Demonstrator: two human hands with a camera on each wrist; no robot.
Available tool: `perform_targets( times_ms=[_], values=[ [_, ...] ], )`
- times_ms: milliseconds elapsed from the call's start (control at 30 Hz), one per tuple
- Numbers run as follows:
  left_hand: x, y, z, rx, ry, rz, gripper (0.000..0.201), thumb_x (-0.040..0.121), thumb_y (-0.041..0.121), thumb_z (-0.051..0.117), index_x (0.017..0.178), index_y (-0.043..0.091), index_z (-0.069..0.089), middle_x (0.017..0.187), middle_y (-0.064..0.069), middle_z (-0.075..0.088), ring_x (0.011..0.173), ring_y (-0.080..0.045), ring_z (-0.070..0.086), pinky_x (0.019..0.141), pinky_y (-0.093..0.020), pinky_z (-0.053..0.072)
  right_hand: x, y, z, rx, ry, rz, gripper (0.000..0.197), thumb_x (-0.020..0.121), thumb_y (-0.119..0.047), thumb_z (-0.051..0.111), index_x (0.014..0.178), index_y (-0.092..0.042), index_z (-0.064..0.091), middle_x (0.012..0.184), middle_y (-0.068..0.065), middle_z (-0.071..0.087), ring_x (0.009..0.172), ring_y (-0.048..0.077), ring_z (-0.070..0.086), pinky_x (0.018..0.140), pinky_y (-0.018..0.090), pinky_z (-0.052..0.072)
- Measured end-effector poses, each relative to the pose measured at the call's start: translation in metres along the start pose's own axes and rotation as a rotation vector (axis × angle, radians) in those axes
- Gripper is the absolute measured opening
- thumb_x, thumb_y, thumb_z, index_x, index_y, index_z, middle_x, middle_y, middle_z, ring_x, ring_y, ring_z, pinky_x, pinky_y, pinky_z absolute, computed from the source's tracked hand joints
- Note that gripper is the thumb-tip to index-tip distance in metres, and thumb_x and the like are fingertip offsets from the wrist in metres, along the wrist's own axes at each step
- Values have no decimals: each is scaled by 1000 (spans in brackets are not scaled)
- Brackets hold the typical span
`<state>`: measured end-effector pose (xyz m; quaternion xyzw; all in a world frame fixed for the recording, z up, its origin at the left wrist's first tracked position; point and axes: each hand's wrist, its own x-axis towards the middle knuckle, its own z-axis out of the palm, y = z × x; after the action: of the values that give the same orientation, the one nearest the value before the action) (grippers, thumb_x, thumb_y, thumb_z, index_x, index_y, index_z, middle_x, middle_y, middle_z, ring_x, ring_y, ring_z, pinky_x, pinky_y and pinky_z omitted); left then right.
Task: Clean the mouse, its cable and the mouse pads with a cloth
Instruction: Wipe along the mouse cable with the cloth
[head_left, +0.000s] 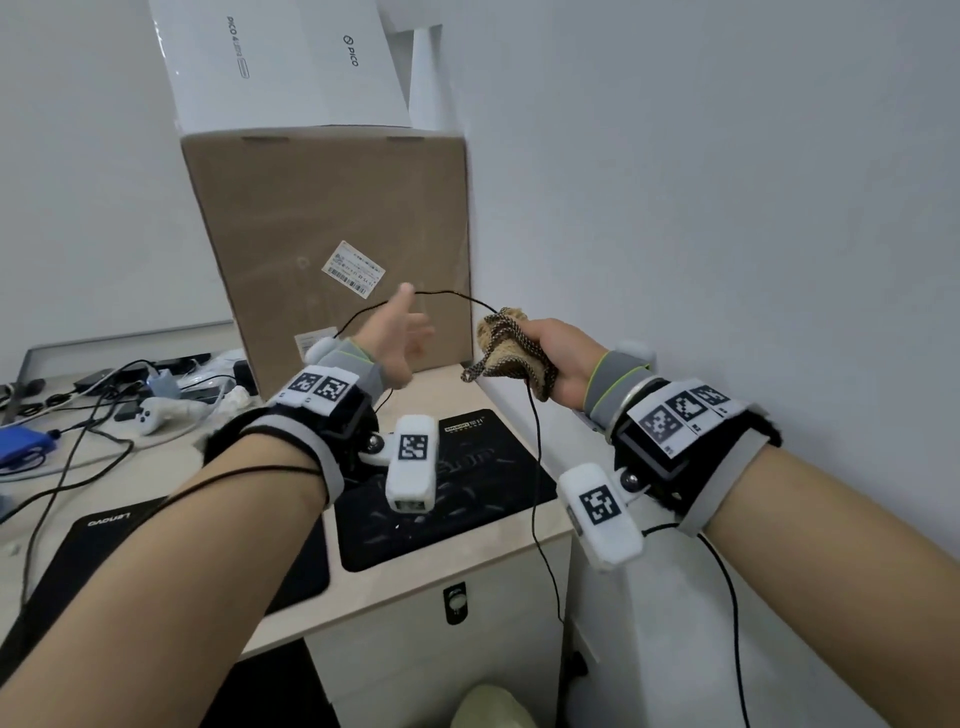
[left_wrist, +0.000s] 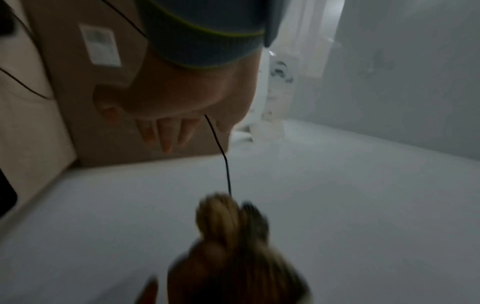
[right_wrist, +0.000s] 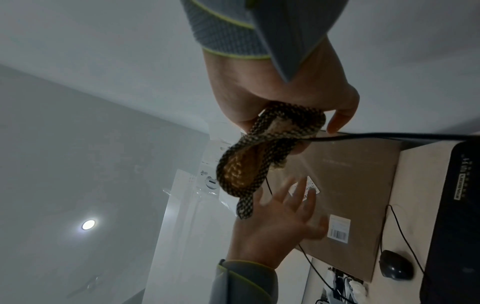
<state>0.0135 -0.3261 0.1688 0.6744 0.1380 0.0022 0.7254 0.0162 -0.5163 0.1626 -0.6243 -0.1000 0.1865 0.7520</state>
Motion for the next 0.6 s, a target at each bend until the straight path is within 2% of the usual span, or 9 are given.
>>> perform_targets(
  times_ms=[67, 133, 167, 200, 300, 400, 467, 533, 600],
  values=[
    [-11, 1, 23, 74, -203, -35, 57, 89, 64, 37, 120, 21, 59, 127, -2, 61, 124, -19, 53, 116, -45, 24, 3, -1, 9, 9, -6, -2, 28, 102, -20, 35, 90, -9, 58, 72, 5, 68, 64, 14, 64, 63, 23, 54],
    [-20, 5, 45, 23, -221, -58, 33, 95, 43, 46, 93, 15, 62, 81, -5, 71, 72, -13, 72, 76, -25, 58, 4, 1, 17, 4, 3, -2, 27, 102, -18, 33, 95, -8, 57, 85, 10, 63, 73, 18, 60, 74, 27, 51],
    [-23, 7, 52, -6, -187, -55, 26, 97, 30, 47, 85, 12, 61, 63, -3, 69, 52, -13, 68, 55, -22, 58, 2, 2, 21, 17, 7, 0, 26, 102, -18, 32, 101, -6, 56, 87, 11, 61, 75, 19, 59, 76, 29, 50],
    [-25, 9, 57, -8, -158, -43, 24, 97, 22, 47, 80, 11, 60, 54, -2, 67, 45, -14, 65, 48, -24, 57, 1, 3, 23, 33, 5, -1, 27, 102, -17, 32, 108, -5, 55, 87, 12, 61, 75, 20, 58, 75, 29, 49],
    [-23, 8, 58, 19, -53, 13, 26, 98, 17, 47, 77, 10, 61, 61, -2, 67, 62, -15, 61, 63, -29, 55, -1, 8, 22, 33, -23, 24, 28, 101, -17, 32, 100, -5, 57, 84, 11, 61, 73, 19, 58, 72, 27, 49],
    [-12, 9, 45, 83, 84, 70, 30, 100, 21, 41, 106, 8, 68, 107, -2, 60, 99, -18, 55, 83, -32, 41, -1, 11, 14, 4, -11, 51, 28, 100, -17, 34, 90, -6, 59, 76, 8, 68, 66, 16, 65, 68, 26, 54],
    [-8, 10, 27, 167, 201, 113, 36, 100, 27, 38, 118, 17, 67, 127, 1, 53, 118, -19, 49, 92, -31, 37, -5, 9, 8, -16, -10, 46, 32, 100, -14, 33, 82, -6, 59, 57, 2, 70, 49, 9, 66, 52, 18, 55],
    [11, 9, 0, 190, 303, 112, 36, 100, 30, 36, 110, 21, 70, 141, -2, 47, 131, -24, 44, 106, -33, 36, -12, 5, 1, -44, -21, 27, 36, 101, -13, 31, 75, -6, 56, 42, -2, 64, 35, 4, 60, 35, 12, 45],
    [16, 10, -23, 146, 352, 101, 35, 99, 26, 39, 122, 15, 62, 149, -10, 41, 138, -29, 37, 111, -35, 34, -18, 2, -6, -49, -40, 2, 37, 101, -11, 30, 72, -7, 53, 37, -4, 59, 30, 3, 55, 30, 10, 38]
  ],
)
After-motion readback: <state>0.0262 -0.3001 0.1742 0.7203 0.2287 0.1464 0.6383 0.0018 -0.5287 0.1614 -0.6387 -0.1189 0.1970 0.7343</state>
